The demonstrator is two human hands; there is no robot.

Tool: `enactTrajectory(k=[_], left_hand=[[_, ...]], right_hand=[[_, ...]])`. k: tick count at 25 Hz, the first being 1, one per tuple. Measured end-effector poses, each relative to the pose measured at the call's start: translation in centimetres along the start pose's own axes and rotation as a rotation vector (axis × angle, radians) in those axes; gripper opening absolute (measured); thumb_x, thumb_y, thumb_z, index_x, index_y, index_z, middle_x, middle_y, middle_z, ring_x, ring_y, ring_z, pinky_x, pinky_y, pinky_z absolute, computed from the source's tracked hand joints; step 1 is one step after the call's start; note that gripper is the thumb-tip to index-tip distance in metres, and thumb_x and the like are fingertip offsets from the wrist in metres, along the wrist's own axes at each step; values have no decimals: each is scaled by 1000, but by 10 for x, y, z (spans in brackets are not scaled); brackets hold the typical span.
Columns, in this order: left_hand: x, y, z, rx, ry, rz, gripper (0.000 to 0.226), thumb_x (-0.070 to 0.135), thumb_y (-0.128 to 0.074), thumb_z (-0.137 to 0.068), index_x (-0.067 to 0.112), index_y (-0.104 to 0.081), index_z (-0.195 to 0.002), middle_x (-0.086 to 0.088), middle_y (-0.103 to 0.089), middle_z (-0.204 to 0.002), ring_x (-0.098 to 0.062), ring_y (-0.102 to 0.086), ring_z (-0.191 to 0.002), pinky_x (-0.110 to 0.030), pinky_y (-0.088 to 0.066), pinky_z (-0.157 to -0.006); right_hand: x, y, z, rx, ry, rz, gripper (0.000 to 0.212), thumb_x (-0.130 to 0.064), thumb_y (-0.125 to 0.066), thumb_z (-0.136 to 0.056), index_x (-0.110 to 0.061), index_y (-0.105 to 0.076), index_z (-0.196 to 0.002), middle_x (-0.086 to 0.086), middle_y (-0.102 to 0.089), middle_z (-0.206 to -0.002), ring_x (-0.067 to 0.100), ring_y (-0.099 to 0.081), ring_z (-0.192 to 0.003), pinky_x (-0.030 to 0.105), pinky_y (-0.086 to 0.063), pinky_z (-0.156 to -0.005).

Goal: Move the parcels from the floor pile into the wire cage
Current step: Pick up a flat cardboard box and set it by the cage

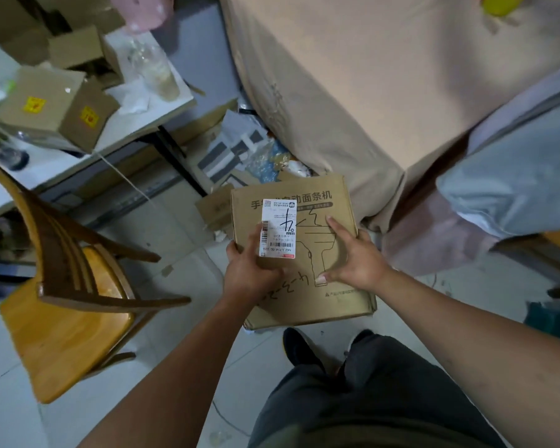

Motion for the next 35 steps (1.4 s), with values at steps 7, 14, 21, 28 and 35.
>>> enactTrajectory(k=[7, 14, 21, 28, 35], left_hand=[[58, -49, 46, -49, -88, -108, 110, 46, -84, -69, 66, -9, -147, -8, -20, -154, -35, -47, -133, -47, -51, -104], [111, -124, 71, -146, -247, -231, 107, 50, -84, -73, 57, -14, -154, -9, -16, -157, -33, -45, -136, -42, -45, -107], [156, -191, 91, -358, -483, -367, 105, 49, -83, -69, 58, -18, -151, -3, -21, -151, -32, -52, -127, -43, -52, -103], [208, -276, 144, -574, -751, -518, 107, 46, -86, -70, 46, -23, -156, -7, -21, -152, -34, -51, -126, -42, -47, -101], [279, -391, 225, -757, -993, -660, 107, 47, -83, -69, 55, -18, -154, -8, -26, -147, -34, -56, -119, -39, -47, -102]], right_hand=[[73, 23, 73, 99, -66, -115, 137, -50, -96, -56, -62, -1, -153, 11, -21, -155, 36, -40, -140, 41, -39, -116], [157, 42, 134, 234, -173, -214, 135, -50, -95, -59, -57, -2, -156, 5, -17, -157, 32, -34, -145, 38, -35, -118], [225, 13, 209, 389, -434, -407, 135, -46, -94, -61, -59, 2, -155, 9, -27, -148, 34, -48, -132, 41, -42, -112], [288, -18, 296, 574, -668, -573, 130, -44, -91, -66, -56, 3, -156, 12, -29, -146, 37, -51, -127, 44, -47, -109], [376, -39, 382, 786, -827, -806, 129, -44, -90, -68, -55, 3, -155, 12, -25, -153, 39, -44, -136, 47, -44, -110]])
Point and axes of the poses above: each hand's wrist, its own z-axis away from the middle knuckle, its own y-axis out of the back of the hand, x = y × z, the point moved 9 cm from there along -z, towards the middle knuckle
